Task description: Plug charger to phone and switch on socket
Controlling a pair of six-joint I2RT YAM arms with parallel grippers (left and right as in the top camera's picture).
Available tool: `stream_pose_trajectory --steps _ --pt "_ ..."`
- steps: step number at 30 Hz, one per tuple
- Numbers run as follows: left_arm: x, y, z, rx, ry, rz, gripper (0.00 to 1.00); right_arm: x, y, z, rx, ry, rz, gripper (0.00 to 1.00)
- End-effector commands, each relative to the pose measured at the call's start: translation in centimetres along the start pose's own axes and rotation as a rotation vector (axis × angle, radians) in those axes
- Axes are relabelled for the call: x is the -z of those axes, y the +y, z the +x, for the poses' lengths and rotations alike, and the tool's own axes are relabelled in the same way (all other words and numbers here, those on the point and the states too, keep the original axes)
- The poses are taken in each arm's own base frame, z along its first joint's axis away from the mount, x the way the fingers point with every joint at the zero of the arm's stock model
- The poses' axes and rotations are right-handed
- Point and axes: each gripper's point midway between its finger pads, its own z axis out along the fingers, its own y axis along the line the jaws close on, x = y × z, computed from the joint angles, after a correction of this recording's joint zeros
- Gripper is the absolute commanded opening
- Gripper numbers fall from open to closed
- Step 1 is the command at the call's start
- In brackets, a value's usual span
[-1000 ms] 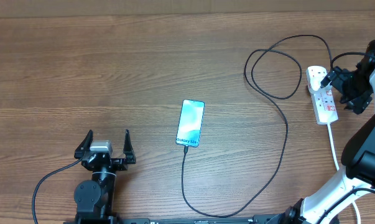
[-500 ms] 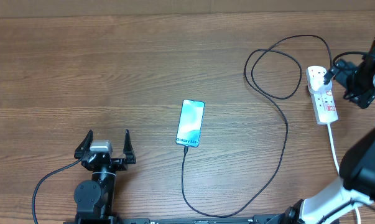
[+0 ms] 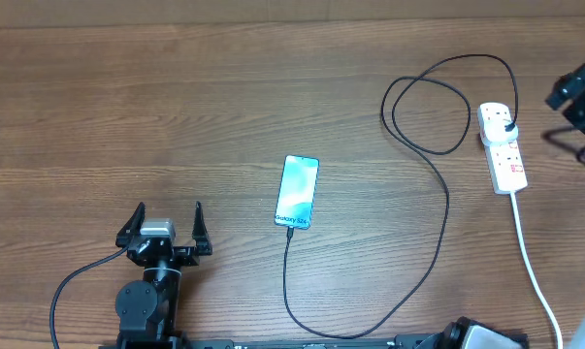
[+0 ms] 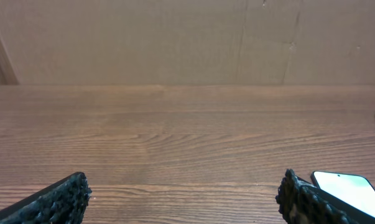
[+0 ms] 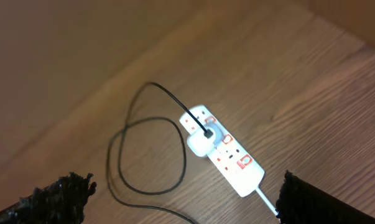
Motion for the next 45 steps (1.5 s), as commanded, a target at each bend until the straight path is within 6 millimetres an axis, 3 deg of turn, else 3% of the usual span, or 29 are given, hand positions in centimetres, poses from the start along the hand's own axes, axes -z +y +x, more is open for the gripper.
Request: stream_pose_trajectory --steps 1,4,8,21,45 --pt "0.0 0.2 -0.1 -0.004 -0.008 -0.013 1.00 3.7 0.6 -1.0 0.013 -0.093 -0.035 1.00" --pt "0.0 0.2 -0.1 -0.004 -0.008 -0.013 1.00 5.7 0.8 -1.2 0.015 -0.140 -0.051 1.00" --pt "0.0 0.2 -0.1 -0.004 -0.008 -0.013 1.00 6.8 0.9 -1.3 0.017 -0.163 -0.059 1.00" --pt "0.0 0.2 -0.1 -0.004 -0.008 -0.013 1.00 4.9 0.6 -0.9 0.014 -0.113 -0.042 1.00" --pt "0.0 0.2 -0.1 -0.004 -0.008 -0.013 1.00 5.1 0.6 -0.7 0.015 -0.113 -0.042 1.00"
